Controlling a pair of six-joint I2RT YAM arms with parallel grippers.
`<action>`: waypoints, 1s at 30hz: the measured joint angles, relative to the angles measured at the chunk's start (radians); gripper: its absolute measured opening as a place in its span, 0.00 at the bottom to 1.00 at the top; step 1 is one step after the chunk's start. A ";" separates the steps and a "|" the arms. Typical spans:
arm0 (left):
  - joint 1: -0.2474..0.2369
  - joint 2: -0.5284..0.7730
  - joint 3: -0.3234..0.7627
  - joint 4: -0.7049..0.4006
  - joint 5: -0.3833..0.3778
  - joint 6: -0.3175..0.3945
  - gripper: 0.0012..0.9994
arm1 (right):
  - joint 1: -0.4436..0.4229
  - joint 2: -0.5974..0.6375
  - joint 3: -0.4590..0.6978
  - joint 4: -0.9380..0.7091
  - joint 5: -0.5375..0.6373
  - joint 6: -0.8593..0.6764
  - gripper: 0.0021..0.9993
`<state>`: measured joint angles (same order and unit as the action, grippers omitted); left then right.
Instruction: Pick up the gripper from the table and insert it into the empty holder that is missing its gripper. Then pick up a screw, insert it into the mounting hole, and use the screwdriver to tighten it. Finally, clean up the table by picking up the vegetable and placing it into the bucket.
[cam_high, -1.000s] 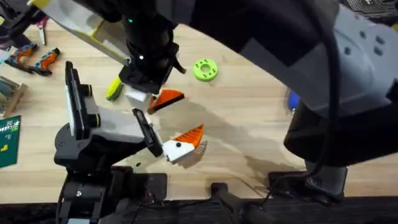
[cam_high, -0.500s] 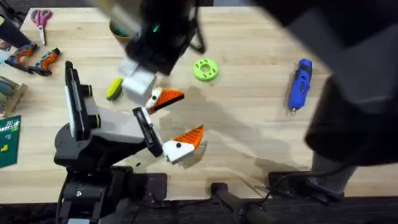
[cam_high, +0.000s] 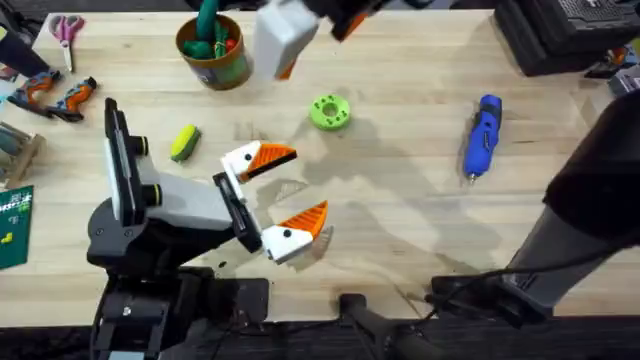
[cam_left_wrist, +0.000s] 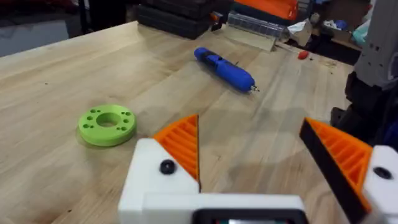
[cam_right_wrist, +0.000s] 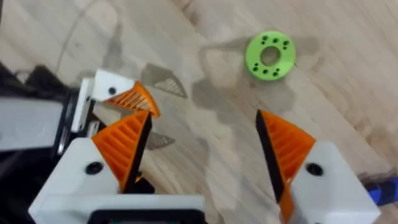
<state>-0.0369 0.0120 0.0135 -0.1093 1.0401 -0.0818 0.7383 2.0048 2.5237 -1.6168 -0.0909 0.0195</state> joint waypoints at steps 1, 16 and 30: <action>0.000 0.000 0.000 0.000 0.000 0.000 0.99 | -0.014 0.000 0.000 0.000 0.002 0.019 0.99; 0.000 0.000 0.000 0.000 0.000 0.000 0.99 | -0.131 -0.166 -0.380 0.024 0.148 0.129 0.99; 0.000 0.000 0.000 0.000 0.000 0.000 0.99 | -0.496 -0.466 -1.050 0.355 0.158 0.425 0.99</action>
<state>-0.0372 0.0120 0.0135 -0.1089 1.0401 -0.0814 0.2425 1.5389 1.4740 -1.2623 0.0673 0.4442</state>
